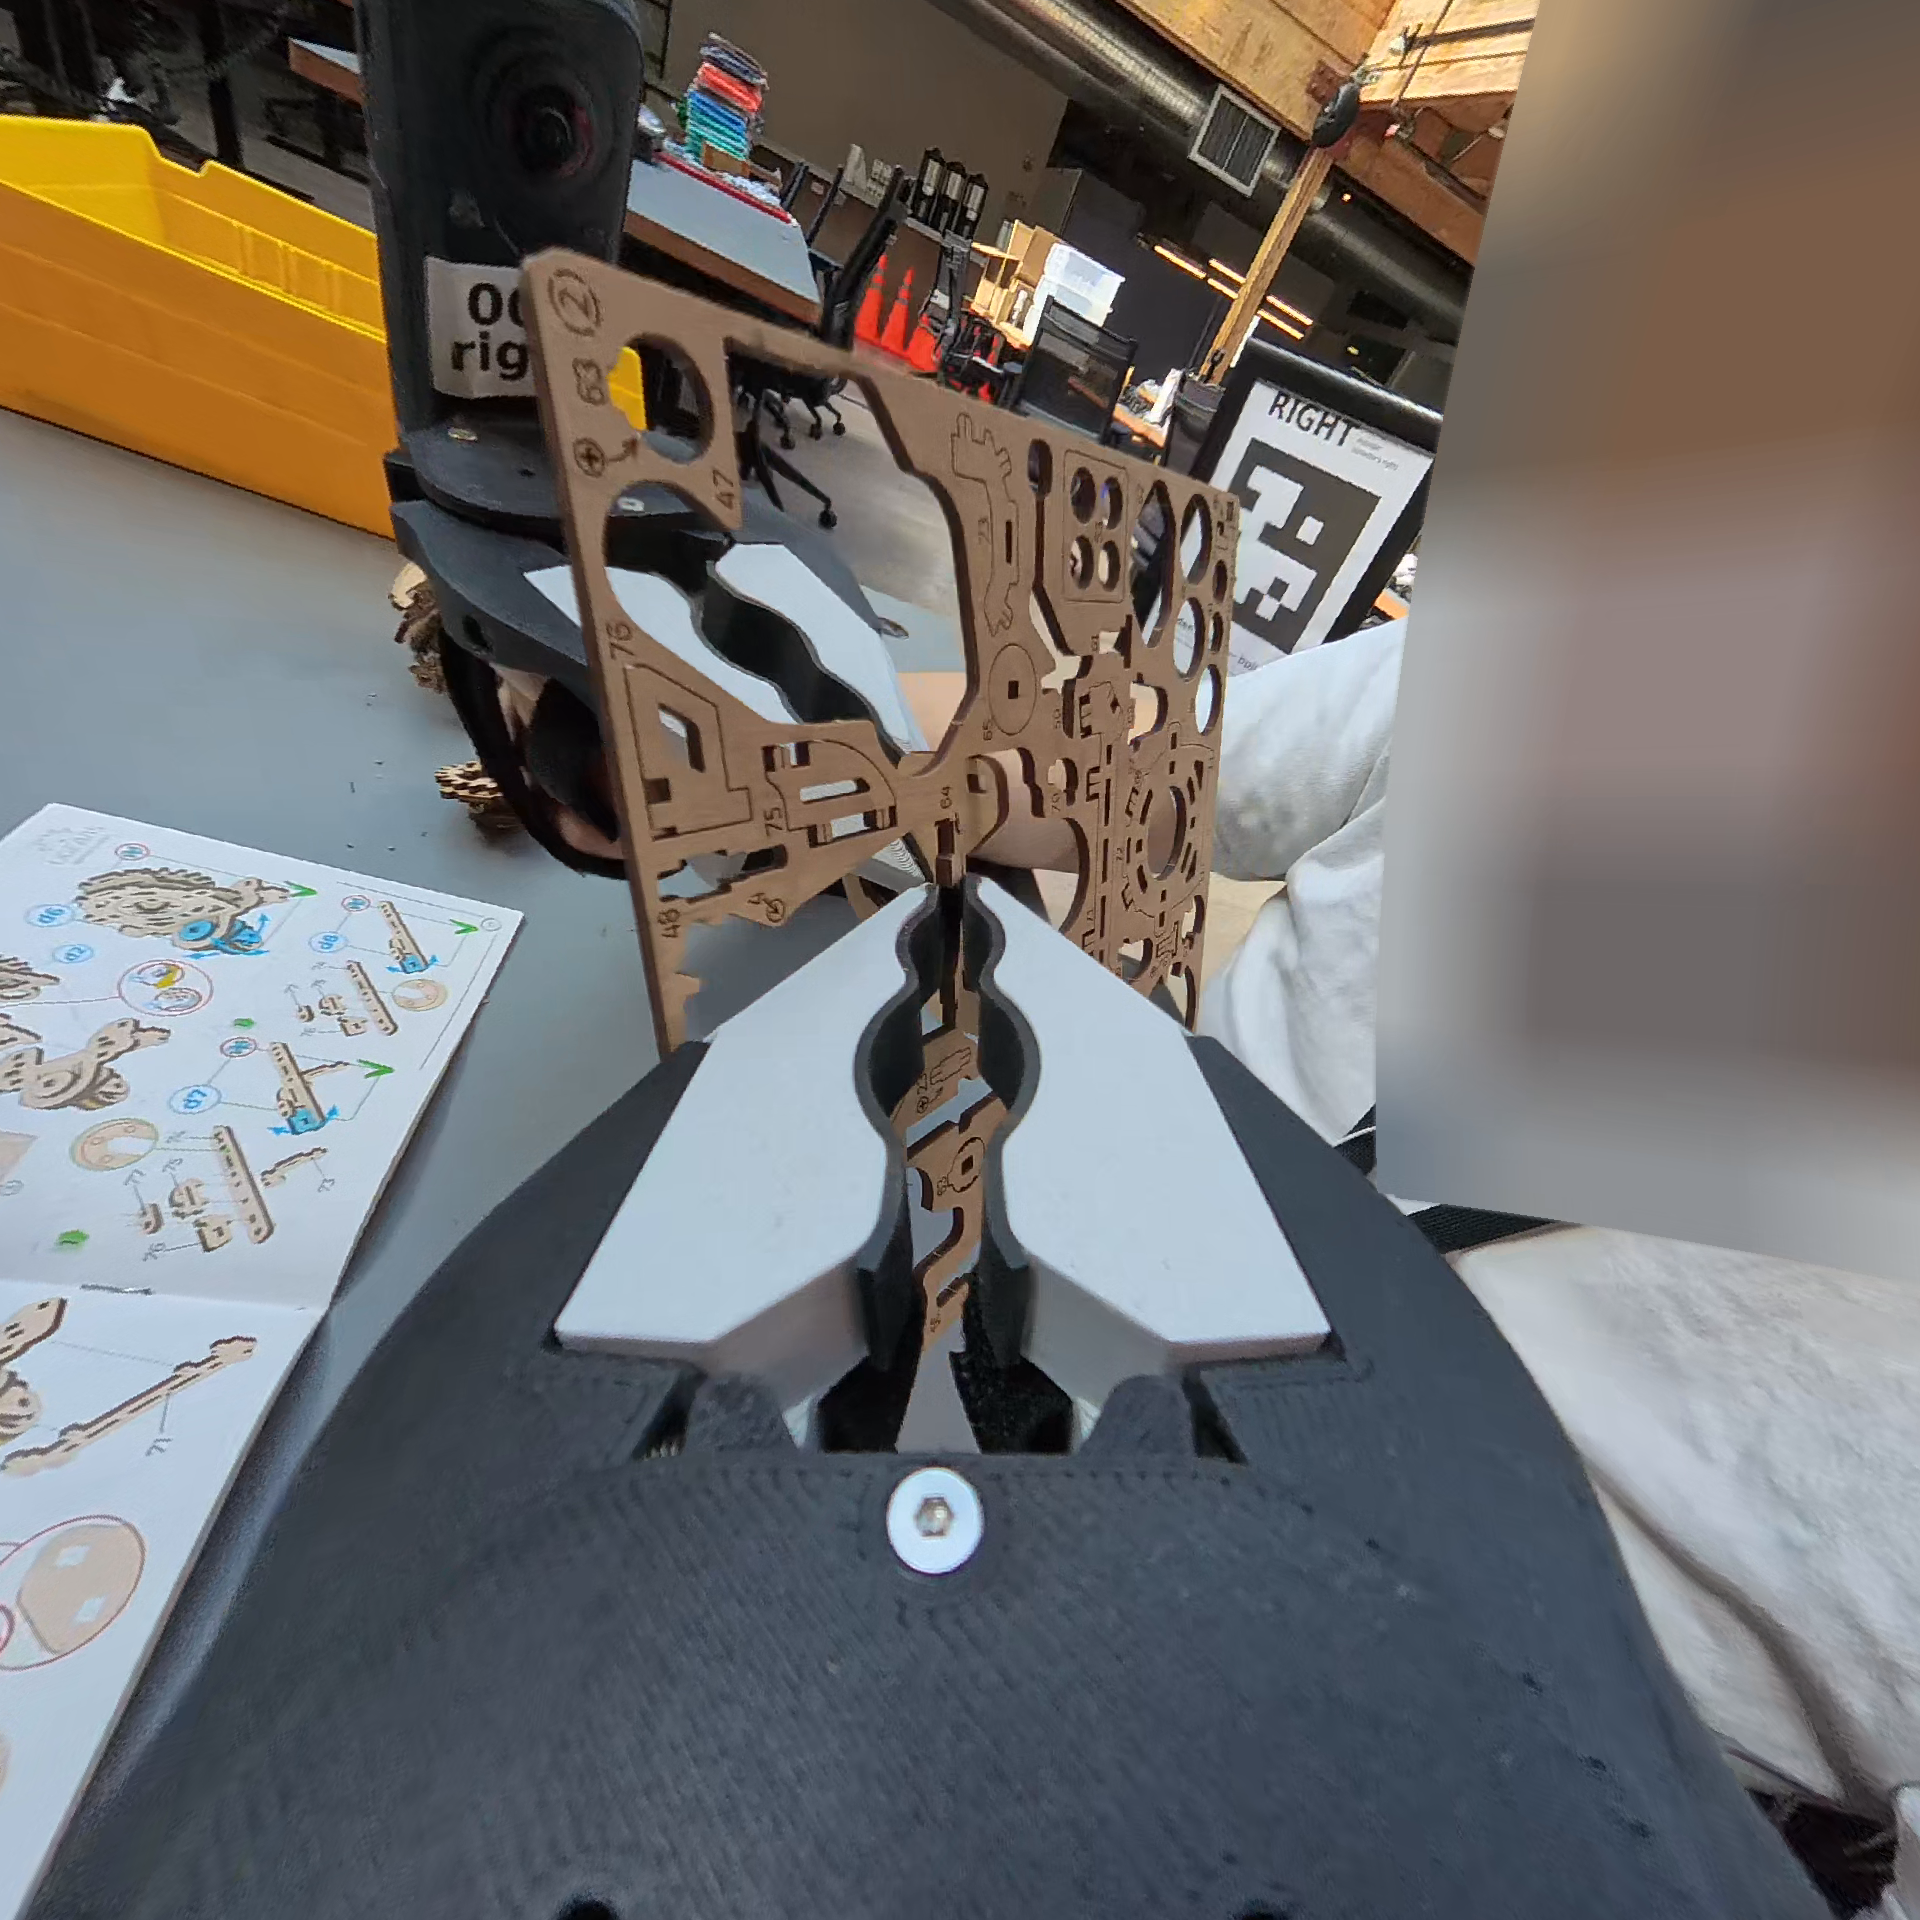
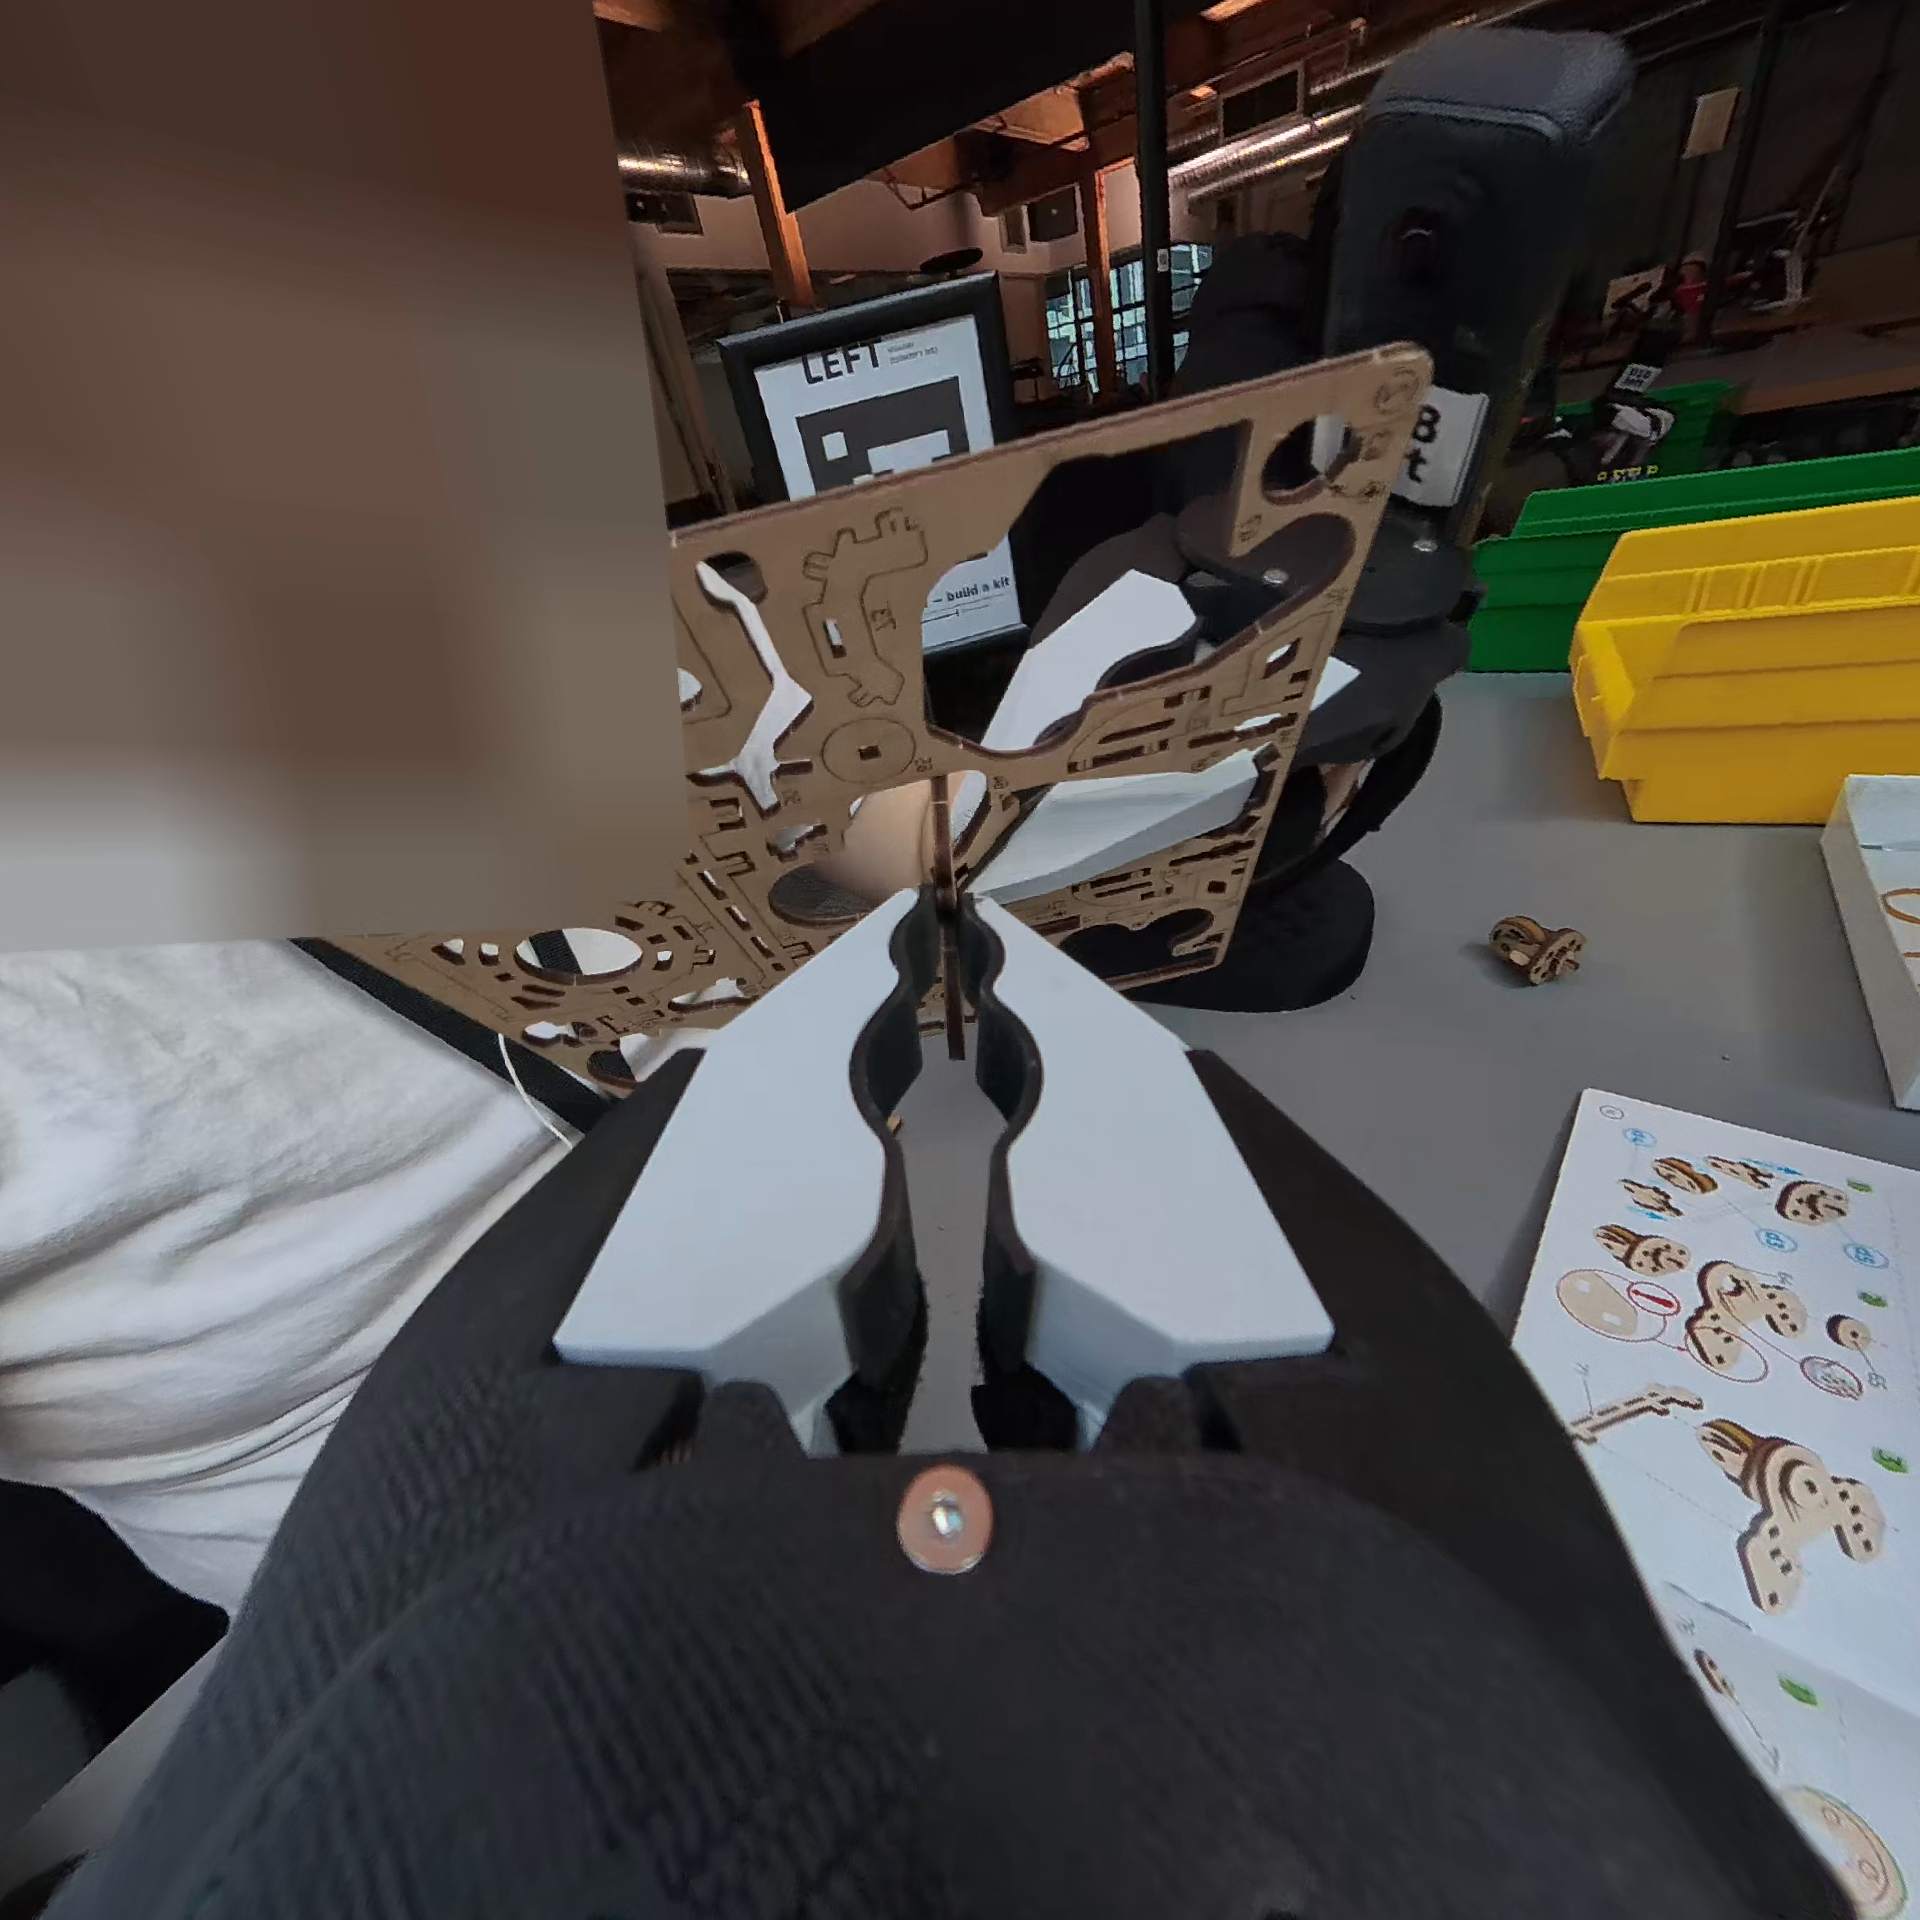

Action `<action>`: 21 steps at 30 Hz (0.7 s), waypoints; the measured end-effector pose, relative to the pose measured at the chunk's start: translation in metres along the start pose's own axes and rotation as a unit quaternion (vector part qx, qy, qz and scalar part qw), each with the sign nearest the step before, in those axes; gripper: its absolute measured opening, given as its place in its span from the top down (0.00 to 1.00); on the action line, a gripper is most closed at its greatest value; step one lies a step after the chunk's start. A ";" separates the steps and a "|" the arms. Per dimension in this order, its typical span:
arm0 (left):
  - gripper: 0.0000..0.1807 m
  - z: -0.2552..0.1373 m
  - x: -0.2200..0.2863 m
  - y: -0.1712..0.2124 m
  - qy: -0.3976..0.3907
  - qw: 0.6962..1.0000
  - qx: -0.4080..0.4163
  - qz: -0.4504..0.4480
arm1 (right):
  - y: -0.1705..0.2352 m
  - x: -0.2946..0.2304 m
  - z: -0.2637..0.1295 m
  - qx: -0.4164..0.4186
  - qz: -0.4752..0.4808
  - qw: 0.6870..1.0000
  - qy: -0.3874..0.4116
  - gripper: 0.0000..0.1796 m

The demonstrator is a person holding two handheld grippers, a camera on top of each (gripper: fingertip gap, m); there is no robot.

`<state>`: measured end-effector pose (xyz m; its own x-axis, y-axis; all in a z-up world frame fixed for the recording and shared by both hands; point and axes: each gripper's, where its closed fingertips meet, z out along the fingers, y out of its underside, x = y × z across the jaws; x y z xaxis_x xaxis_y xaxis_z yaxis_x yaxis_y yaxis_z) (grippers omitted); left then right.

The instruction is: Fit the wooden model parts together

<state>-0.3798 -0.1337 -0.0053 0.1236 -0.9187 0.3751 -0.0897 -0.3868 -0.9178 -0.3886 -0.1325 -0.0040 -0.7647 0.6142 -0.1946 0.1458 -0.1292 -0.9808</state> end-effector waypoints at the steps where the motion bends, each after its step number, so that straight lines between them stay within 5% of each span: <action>1: 1.00 -0.002 -0.006 0.001 -0.022 1.000 -0.004 0.007 | 0.001 0.006 -0.002 -0.004 0.003 1.000 0.023 1.00; 8: 1.00 -0.026 -0.030 0.003 -0.154 0.983 -0.044 0.093 | 0.019 0.032 -0.021 -0.071 0.104 0.982 0.140 1.00; 14: 1.00 -0.066 -0.044 0.006 -0.201 0.975 -0.058 0.076 | 0.038 0.059 -0.041 -0.058 0.231 0.949 0.205 1.00; 18: 1.00 -0.114 -0.052 -0.016 -0.262 0.962 -0.007 0.075 | 0.062 0.080 -0.041 -0.021 0.359 0.901 0.244 1.00; 21: 1.00 -0.171 -0.065 -0.046 -0.372 0.924 0.042 0.075 | 0.074 0.081 -0.027 0.019 0.394 0.880 0.264 1.00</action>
<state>-0.5527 -0.0701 0.0346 0.7642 -0.6404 0.0775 -0.0882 -0.2227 -0.9709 -0.4228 -0.0719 -0.0923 -0.0352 0.5966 -0.8018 0.4709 -0.6977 -0.5399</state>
